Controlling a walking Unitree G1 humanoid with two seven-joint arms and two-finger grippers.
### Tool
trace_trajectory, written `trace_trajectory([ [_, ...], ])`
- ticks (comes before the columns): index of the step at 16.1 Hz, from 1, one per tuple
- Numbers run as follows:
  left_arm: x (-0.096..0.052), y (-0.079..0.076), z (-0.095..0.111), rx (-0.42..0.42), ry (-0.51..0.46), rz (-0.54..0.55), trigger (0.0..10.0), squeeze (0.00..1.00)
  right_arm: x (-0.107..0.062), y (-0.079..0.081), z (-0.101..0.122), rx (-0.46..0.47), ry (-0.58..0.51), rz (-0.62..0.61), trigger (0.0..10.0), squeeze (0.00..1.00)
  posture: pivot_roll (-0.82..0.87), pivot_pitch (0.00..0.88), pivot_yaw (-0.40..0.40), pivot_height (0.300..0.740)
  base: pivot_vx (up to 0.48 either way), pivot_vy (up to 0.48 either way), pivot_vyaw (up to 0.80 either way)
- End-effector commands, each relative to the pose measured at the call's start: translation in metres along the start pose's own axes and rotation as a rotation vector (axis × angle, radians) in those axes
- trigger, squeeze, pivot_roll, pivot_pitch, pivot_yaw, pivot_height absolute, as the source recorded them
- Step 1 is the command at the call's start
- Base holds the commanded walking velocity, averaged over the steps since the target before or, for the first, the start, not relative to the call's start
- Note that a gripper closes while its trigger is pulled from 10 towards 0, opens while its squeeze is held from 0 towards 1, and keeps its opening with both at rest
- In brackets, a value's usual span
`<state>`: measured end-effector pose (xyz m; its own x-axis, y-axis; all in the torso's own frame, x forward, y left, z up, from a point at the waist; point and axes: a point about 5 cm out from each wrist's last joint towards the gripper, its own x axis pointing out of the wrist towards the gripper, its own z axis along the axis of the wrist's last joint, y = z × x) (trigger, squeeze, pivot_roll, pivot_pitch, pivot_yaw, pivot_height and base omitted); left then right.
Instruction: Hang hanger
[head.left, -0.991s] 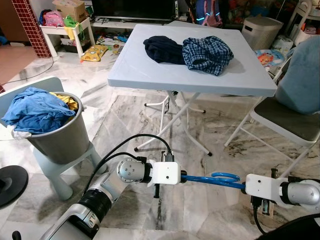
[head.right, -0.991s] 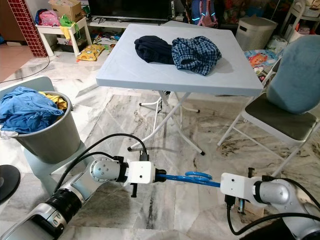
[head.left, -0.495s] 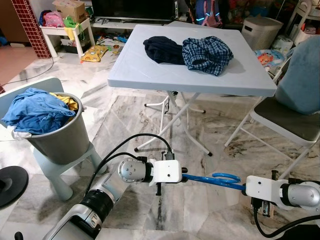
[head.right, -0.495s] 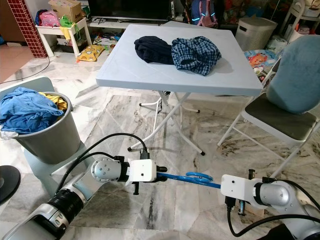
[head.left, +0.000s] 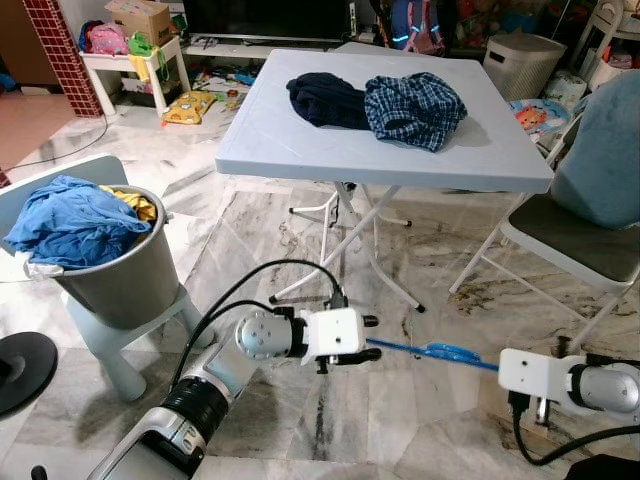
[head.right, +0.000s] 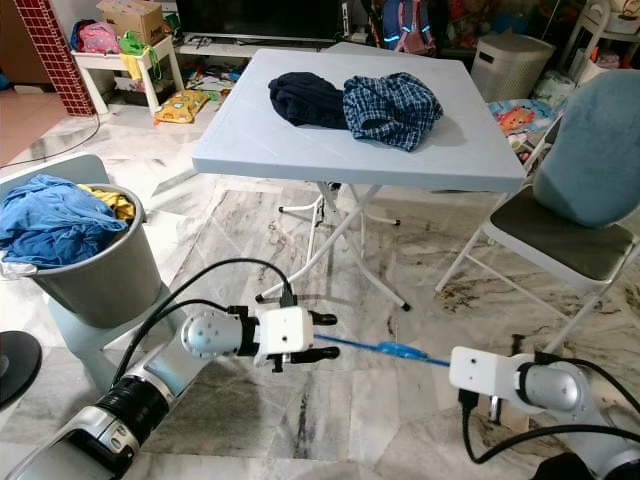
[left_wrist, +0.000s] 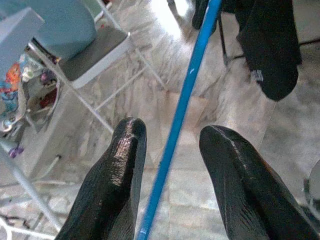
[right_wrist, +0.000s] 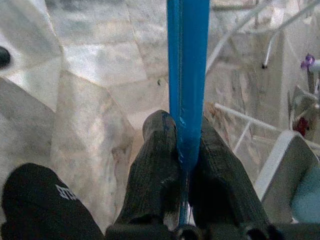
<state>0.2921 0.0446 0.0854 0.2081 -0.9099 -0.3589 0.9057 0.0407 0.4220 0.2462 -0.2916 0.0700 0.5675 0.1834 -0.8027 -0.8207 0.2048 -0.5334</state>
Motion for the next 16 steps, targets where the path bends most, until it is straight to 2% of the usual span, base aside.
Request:
trace_trajectory([
  [1,-0.001,-0.001,0.000,-0.008,-0.007,-0.023,10.0,1.00,0.000,-0.006,-0.001,0.006,0.019,-0.038,0.0,0.00,0.05,0.000,-0.012,0.740,0.000,0.000,0.00],
  [3,-0.002,-0.003,-0.001,-0.041,-0.024,-0.039,10.0,1.00,0.002,-0.006,-0.002,0.017,0.035,-0.061,0.0,0.00,0.05,0.000,-0.011,0.740,0.000,0.000,0.00],
  [5,-0.003,-0.002,0.003,-0.146,-0.080,-0.021,10.0,1.00,0.005,-0.004,-0.005,0.053,0.066,-0.112,0.0,0.00,0.04,0.000,-0.006,0.740,0.000,0.000,0.00],
  [6,-0.004,-0.001,0.004,-0.159,-0.086,-0.015,10.0,1.00,0.006,-0.001,-0.006,0.059,0.080,-0.128,0.0,0.00,0.04,0.000,0.002,0.740,0.000,0.000,0.00],
  [9,-0.011,0.001,0.001,-0.251,-0.114,0.024,10.0,1.00,0.011,0.012,-0.001,0.147,0.093,-0.192,0.0,0.00,0.02,0.000,0.030,0.740,0.000,0.000,0.00],
  [10,-0.017,0.001,-0.003,-0.305,-0.118,0.039,10.0,1.00,0.014,0.018,0.003,0.205,0.084,-0.223,0.0,0.00,0.02,0.000,0.043,0.740,0.000,0.000,0.00],
  [13,-0.031,0.002,-0.017,-0.288,-0.054,0.090,10.0,1.00,0.022,0.039,0.012,0.270,0.076,-0.238,0.0,0.00,0.02,0.000,0.057,0.740,0.000,0.000,0.00],
  [16,-0.031,0.011,-0.018,-0.282,-0.048,0.196,10.0,1.00,0.025,0.047,0.028,0.328,0.035,-0.251,0.0,0.00,0.02,0.000,0.053,0.740,0.000,0.000,0.00],
])
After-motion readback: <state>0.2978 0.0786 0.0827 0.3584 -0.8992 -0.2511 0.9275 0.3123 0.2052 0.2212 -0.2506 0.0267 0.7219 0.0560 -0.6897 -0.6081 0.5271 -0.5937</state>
